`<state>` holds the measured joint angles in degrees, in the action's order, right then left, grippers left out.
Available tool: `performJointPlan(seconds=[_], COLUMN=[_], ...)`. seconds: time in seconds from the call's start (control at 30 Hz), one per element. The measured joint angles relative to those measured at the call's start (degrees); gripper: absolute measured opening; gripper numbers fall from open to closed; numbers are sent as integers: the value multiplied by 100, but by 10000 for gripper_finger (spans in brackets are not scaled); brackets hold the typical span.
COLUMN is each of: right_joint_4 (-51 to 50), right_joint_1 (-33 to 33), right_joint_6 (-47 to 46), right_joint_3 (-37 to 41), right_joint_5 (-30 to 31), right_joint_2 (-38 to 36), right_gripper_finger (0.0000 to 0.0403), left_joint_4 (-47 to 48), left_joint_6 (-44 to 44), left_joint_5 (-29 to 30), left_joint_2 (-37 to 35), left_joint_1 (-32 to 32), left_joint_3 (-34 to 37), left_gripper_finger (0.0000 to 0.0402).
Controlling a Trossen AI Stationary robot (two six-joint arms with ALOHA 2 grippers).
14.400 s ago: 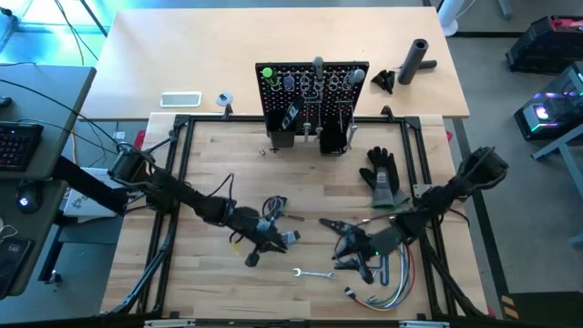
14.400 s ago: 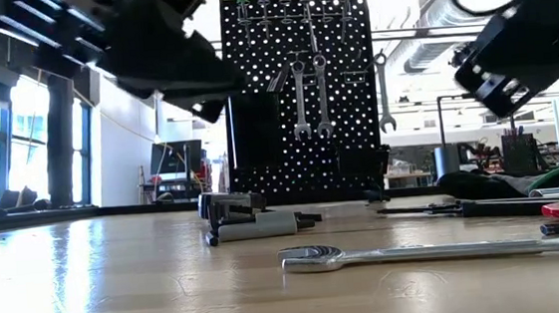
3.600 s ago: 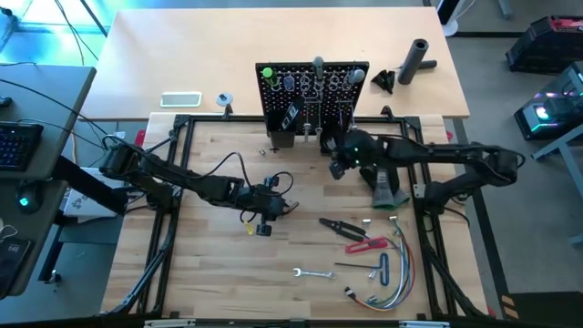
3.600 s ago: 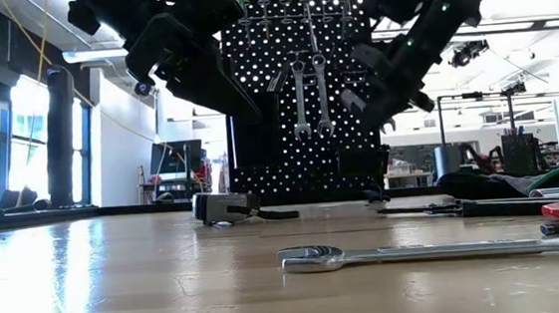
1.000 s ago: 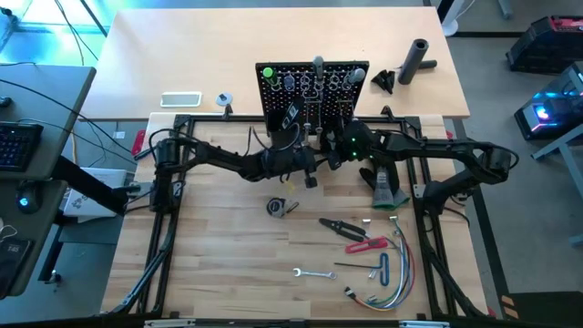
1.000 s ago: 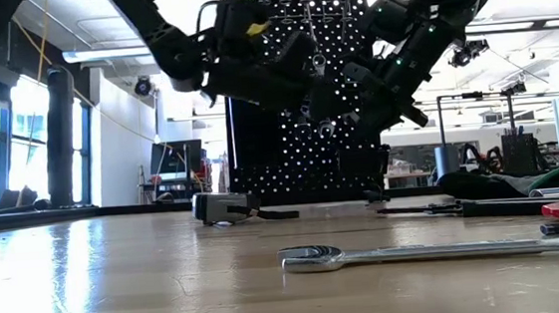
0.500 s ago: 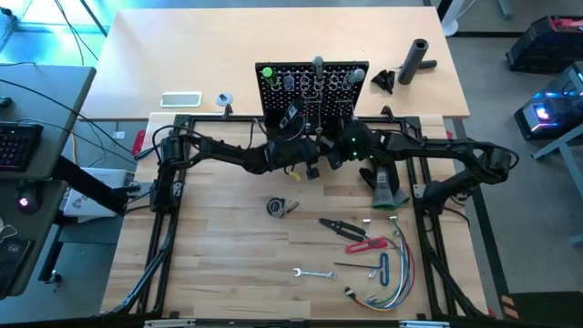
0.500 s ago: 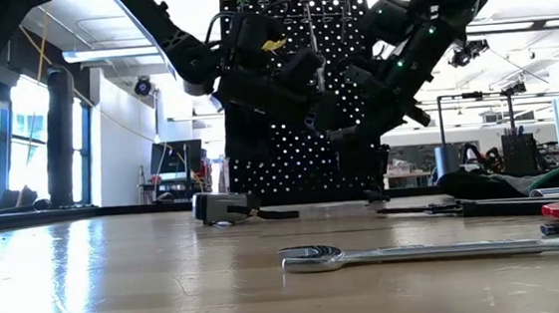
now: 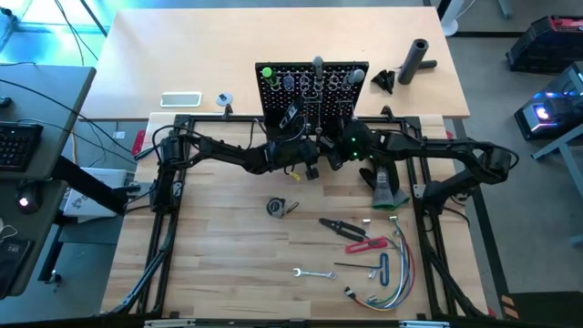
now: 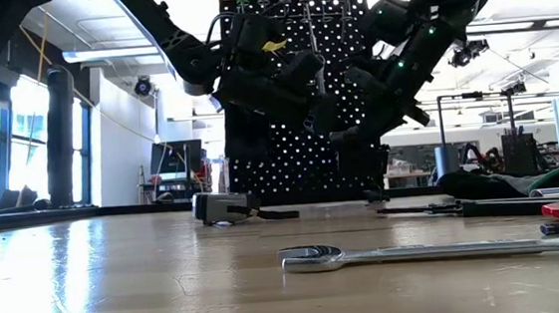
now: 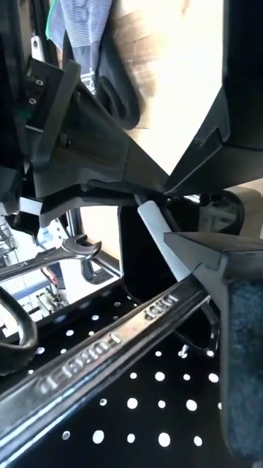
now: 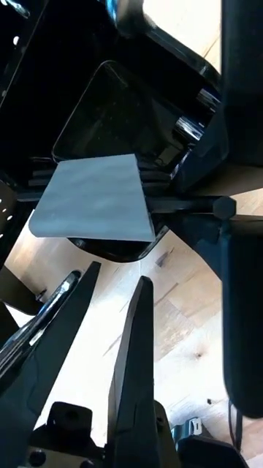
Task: Hang tools onto peg board
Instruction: Put the gray hex keys on the right black bin on the peg board
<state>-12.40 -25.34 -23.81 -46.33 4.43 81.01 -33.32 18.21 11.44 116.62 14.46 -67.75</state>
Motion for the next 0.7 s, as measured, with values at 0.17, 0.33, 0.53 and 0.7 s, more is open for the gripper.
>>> performJointPlan(seconds=[0.17, 0.33, 0.53, 0.7], right_joint_4=[0, -20, -150, -266], right_joint_1=[6, 86, 170, 184], right_joint_6=[96, 186, 205, 183], right_joint_3=[0, 0, 0, 0], right_joint_5=[0, 68, 321, 372], right_joint_2=[0, 0, -165, -381], right_gripper_finger=[26, 27, 61, 89], left_joint_4=[63, 78, 78, 77], left_joint_6=[5, 4, 3, 1], left_joint_5=[-2, 7, 2, 7], left_joint_2=[0, 0, 0, 0], left_joint_1=[11, 15, 41, 57], left_joint_3=[0, 2, 4, 4], left_gripper_finger=[85, 85, 85, 85])
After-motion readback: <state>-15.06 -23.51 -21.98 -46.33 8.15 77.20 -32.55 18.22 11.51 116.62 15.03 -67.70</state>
